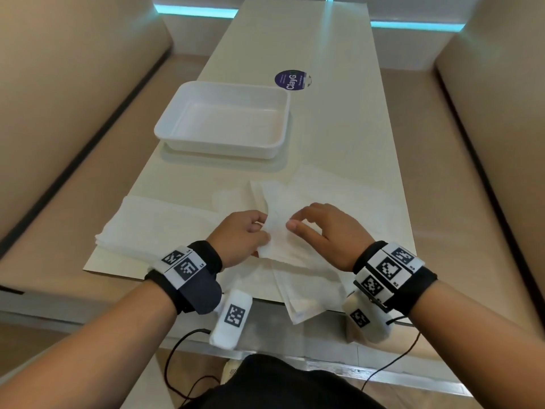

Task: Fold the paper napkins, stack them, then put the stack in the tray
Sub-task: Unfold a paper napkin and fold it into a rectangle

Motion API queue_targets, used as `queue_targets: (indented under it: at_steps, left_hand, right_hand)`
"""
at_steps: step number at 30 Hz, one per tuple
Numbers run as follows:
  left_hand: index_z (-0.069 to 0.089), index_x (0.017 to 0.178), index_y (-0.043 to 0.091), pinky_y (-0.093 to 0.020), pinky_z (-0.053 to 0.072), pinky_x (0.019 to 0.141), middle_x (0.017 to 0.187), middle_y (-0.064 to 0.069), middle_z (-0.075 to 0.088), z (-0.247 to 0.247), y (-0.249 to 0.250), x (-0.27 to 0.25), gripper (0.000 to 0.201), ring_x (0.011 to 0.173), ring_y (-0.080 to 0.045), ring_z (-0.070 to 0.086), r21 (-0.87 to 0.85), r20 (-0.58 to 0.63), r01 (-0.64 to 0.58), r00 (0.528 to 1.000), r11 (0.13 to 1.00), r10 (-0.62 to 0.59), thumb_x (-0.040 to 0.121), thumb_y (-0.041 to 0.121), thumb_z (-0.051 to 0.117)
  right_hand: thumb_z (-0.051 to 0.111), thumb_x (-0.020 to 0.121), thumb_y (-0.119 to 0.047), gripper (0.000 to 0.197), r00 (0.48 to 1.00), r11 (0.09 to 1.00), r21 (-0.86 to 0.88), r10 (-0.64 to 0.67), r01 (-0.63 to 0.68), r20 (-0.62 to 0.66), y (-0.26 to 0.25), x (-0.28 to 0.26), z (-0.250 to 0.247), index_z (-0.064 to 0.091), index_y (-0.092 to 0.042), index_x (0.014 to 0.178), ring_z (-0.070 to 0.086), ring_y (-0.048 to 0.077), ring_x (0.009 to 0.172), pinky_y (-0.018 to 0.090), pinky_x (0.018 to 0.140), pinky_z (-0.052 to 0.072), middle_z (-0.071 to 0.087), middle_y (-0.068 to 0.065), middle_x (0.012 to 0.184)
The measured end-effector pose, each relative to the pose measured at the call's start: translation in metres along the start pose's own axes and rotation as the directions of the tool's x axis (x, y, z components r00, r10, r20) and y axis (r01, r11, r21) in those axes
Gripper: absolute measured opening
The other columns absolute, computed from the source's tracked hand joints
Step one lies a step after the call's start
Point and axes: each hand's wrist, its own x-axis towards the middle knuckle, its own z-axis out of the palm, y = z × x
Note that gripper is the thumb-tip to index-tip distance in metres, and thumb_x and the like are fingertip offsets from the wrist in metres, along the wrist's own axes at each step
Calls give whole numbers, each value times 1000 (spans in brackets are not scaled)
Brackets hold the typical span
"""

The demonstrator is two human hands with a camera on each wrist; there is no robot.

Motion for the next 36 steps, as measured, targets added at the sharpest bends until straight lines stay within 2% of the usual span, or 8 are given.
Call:
queue_targets:
  at_steps: [6,13,18,20,25,29,32,36]
  left_hand:
    - [61,108,12,-20,54,62,83,-3,74,-5,-10,0,19,73,-12,70,19,20,5,1000,1000,-6,93,2,55]
    - [55,106,18,-42,57,82,81,-9,72,-15,-26,9,19,82,-25,70,170,-86,66,995,983,-52,90,23,64]
    - [47,109,21,-22,45,67,93,3,56,-13,-21,8,35,77,-13,56,339,-265,-36,955,940,132,85,34,70]
    - [50,107,22,-20,43,67,94,7,55,-13,-11,9,31,79,-10,56,336,-317,-77,929,939,190,88,42,64]
    - [60,103,8,-34,51,70,92,-7,65,-11,10,14,57,75,-14,68,204,-203,-10,978,979,53,94,61,39]
    - [59,109,13,-18,50,54,92,-5,68,-10,5,17,29,65,-9,68,160,-148,33,989,987,-9,91,36,63]
    - [59,111,6,-18,55,56,91,-14,68,-9,-3,18,24,62,-14,68,-4,-134,68,989,998,-68,90,14,66]
    - [66,102,11,-26,53,66,84,-2,67,-10,-6,18,19,69,-11,65,62,-208,25,978,998,-11,92,27,63]
  right_hand:
    - [59,87,-41,54,987,969,-225,124,-98,102,4,13,20,42,-26,135,45,18,119,36,92,45,49,-4,132]
    - [49,92,-27,17,992,972,-198,127,-127,-13,2,14,24,61,-20,101,53,17,99,32,79,46,60,-4,102]
    - [48,93,-31,19,990,981,-180,42,-67,-138,-16,2,16,64,-21,99,52,15,91,31,71,45,62,-5,95]
    - [48,94,-33,21,988,984,-168,30,-55,-150,-23,-5,15,65,-22,100,53,15,89,32,71,46,63,-5,93]
    - [53,92,-32,17,987,993,-74,83,-94,-137,-25,-20,20,68,-26,96,58,12,90,32,77,49,67,-10,94]
    - [68,81,-34,5,972,968,125,228,-219,-63,-16,-22,18,65,-32,78,63,5,80,32,77,53,69,-13,81]
    - [75,76,-35,11,964,935,247,267,-254,-20,-10,-23,12,67,-28,73,61,1,75,27,75,51,68,-11,76]
    - [68,83,-37,14,964,932,299,245,-205,-106,-10,-25,9,65,-24,80,60,-1,78,26,74,50,68,-12,85]
